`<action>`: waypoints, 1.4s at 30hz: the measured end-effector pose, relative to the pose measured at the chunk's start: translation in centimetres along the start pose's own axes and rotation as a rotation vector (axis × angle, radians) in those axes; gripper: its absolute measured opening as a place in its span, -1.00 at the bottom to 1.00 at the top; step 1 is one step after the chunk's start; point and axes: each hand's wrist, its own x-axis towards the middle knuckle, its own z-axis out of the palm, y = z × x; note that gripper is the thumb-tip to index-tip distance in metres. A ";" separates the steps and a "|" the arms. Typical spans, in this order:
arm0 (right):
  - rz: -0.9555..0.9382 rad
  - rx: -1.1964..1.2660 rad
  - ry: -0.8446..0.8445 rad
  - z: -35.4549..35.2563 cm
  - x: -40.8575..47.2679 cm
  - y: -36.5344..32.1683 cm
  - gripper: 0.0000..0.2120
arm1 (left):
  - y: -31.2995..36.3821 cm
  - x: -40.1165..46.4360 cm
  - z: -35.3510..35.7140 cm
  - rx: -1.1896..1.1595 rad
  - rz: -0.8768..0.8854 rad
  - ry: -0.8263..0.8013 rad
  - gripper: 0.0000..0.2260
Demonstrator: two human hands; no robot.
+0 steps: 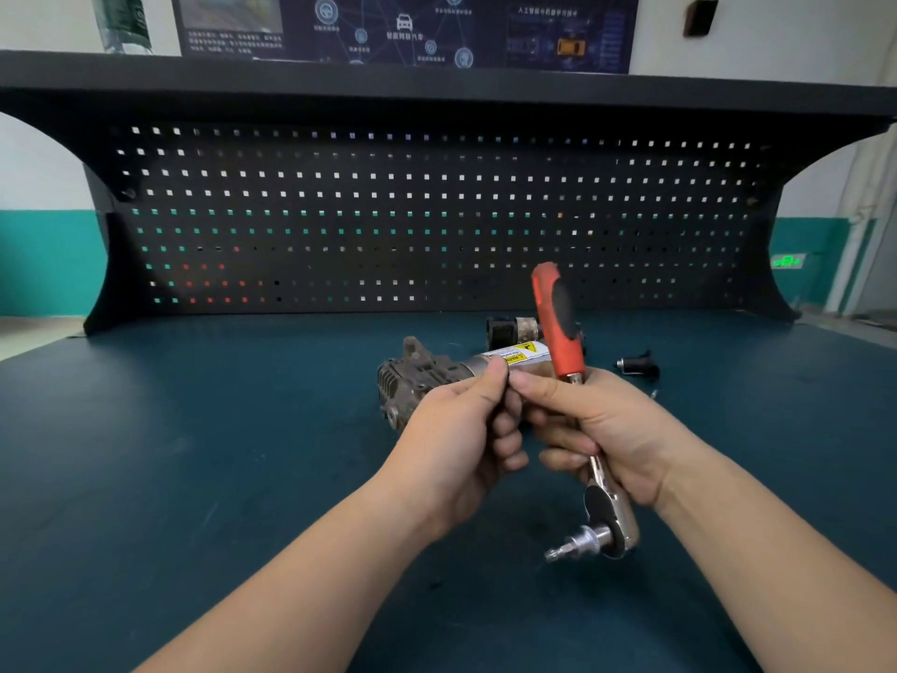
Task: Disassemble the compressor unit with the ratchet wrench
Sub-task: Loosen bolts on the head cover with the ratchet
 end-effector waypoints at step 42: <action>0.008 0.507 0.689 -9.3 2.7 -2.8 -0.52 | -1.6 1.8 -2.8 1.467 0.476 0.387 -0.64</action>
